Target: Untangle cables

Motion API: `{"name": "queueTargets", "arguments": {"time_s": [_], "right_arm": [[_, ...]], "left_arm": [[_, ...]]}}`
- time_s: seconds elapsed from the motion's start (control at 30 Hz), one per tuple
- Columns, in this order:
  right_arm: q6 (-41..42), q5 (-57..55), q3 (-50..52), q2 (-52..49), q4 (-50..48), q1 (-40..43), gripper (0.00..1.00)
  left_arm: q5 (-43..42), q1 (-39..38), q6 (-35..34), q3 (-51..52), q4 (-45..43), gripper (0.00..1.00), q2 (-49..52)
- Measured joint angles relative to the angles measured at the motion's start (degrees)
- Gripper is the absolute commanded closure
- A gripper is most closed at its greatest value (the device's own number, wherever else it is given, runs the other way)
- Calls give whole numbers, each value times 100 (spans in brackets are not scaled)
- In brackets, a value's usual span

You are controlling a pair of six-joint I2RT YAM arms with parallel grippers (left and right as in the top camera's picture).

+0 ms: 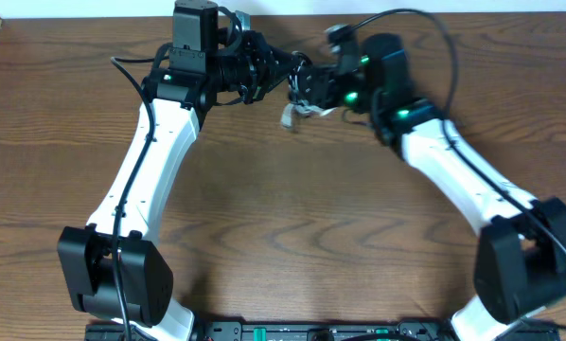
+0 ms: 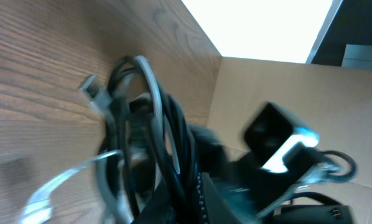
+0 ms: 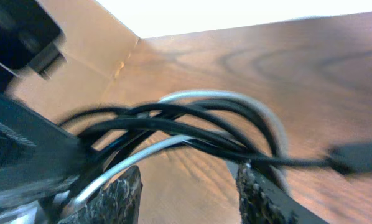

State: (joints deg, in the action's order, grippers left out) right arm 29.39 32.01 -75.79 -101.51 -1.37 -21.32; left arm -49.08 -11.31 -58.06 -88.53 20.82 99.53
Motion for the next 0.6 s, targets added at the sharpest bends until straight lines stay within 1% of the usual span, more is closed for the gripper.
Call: {"name": "queueTargets", "arguments": {"time_s": [0.2, 0.33, 0.47, 0.6], "right_arm": [[61, 249, -2, 599, 684, 664, 49], [81, 299, -2, 699, 1086, 914, 46], [103, 17, 0, 695, 1580, 1082, 46], [22, -87, 0, 619, 1797, 1128, 46]], "left_arm": [[210, -11, -55, 0, 9, 93, 0], [479, -11, -404, 2, 9, 92, 0], [772, -11, -1123, 2, 9, 92, 0], [1038, -11, -2155, 0, 7, 92, 0]]}}
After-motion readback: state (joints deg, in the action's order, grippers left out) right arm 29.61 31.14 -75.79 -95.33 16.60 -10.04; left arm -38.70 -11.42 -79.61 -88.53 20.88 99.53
